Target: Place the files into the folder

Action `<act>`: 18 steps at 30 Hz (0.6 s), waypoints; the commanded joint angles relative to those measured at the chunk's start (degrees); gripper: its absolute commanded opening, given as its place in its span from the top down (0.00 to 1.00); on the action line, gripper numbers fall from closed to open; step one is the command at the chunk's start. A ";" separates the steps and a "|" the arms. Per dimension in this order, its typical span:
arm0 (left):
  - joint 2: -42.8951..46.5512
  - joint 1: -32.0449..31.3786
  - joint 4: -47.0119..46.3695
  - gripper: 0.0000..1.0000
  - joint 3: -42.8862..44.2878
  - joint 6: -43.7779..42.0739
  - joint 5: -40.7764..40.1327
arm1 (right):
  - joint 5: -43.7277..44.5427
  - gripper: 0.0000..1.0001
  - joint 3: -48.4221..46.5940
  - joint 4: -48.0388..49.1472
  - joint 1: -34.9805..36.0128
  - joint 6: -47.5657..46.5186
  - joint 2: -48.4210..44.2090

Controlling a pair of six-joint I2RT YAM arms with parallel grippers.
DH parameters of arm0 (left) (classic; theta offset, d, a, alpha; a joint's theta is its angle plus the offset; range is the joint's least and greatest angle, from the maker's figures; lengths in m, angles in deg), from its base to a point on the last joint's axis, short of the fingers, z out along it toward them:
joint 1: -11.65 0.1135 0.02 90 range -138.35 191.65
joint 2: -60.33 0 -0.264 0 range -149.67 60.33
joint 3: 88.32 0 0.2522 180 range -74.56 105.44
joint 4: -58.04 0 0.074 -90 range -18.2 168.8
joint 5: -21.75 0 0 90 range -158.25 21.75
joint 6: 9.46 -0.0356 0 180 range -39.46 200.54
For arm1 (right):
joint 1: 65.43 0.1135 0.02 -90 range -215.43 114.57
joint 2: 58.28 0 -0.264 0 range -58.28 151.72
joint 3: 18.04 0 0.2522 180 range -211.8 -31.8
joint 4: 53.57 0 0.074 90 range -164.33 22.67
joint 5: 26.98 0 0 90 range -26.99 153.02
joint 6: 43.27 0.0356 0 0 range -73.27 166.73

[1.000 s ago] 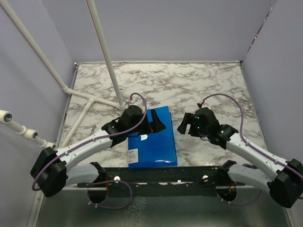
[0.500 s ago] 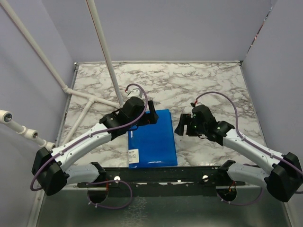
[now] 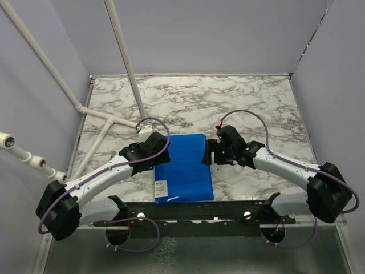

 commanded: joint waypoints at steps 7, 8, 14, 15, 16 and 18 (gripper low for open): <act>6.55 9.33 -3.20 0.02 -10.41 4.94 2.64 | -2.00 0.24 0.53 5.39 0.94 0.08 5.17; 7.01 10.25 -3.15 0.04 -11.22 5.32 2.39 | -2.00 0.24 0.64 5.49 0.98 0.10 5.50; 6.46 13.77 -4.28 0.22 -14.29 5.91 3.61 | 0.18 0.24 0.14 5.16 0.99 0.18 7.34; 5.98 13.96 -4.62 0.25 -14.58 5.81 3.92 | 0.60 0.24 0.05 5.08 0.97 0.30 7.68; 5.54 14.02 -5.04 0.30 -14.92 5.74 4.18 | 0.96 0.24 0.00 5.09 0.96 0.48 7.92; 4.65 14.08 -5.83 0.37 -15.46 5.65 4.45 | 1.47 0.23 0.17 5.43 0.99 0.91 8.40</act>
